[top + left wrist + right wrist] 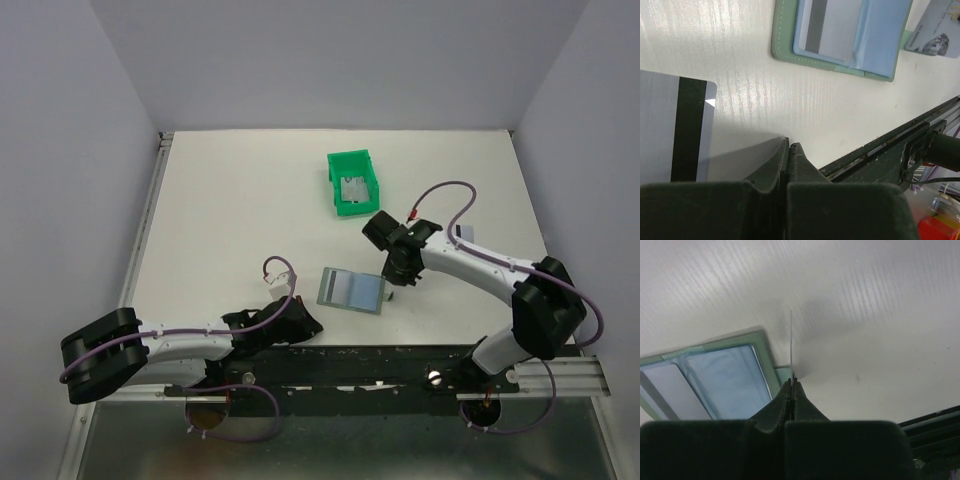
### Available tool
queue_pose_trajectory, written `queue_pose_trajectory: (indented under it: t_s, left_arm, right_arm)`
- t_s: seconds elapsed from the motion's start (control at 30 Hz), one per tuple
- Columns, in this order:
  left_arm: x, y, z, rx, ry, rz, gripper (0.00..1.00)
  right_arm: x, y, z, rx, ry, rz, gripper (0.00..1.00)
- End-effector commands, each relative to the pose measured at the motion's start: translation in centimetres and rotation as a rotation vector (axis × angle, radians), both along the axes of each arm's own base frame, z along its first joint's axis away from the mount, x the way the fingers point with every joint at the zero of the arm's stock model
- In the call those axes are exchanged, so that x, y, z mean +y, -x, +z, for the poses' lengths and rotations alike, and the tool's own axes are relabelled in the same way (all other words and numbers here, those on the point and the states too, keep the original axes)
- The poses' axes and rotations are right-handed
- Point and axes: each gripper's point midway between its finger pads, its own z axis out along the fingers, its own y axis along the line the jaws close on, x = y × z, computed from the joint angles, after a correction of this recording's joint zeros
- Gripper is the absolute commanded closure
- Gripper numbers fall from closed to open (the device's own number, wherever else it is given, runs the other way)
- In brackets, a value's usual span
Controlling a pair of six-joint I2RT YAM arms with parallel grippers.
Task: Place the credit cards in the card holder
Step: Insert the credit card into the card holder.
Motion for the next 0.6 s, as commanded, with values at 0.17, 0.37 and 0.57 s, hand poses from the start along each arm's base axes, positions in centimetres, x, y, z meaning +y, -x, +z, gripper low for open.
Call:
queue_pose_trajectory:
  t_s: [0.17, 0.37, 0.57]
  left_arm:
    - [-0.3, -0.8, 1.1, -0.037, -0.004, -0.020, 1.00]
    - [0.4, -4.0, 3.8, -0.123, 0.012, -0.011, 1.00]
    - [0.7, -8.3, 5.5, -0.192, -0.029, -0.041, 1.00]
  right_arm:
    - [-1.5, -1.3, 4.2, -0.278, -0.079, 0.083, 1.00]
    - [1.6, -1.5, 5.3, -0.358, -0.234, 0.269, 1.00]
    - [5.3, -0.5, 4.3, -0.333, -0.406, 0.402, 0.99]
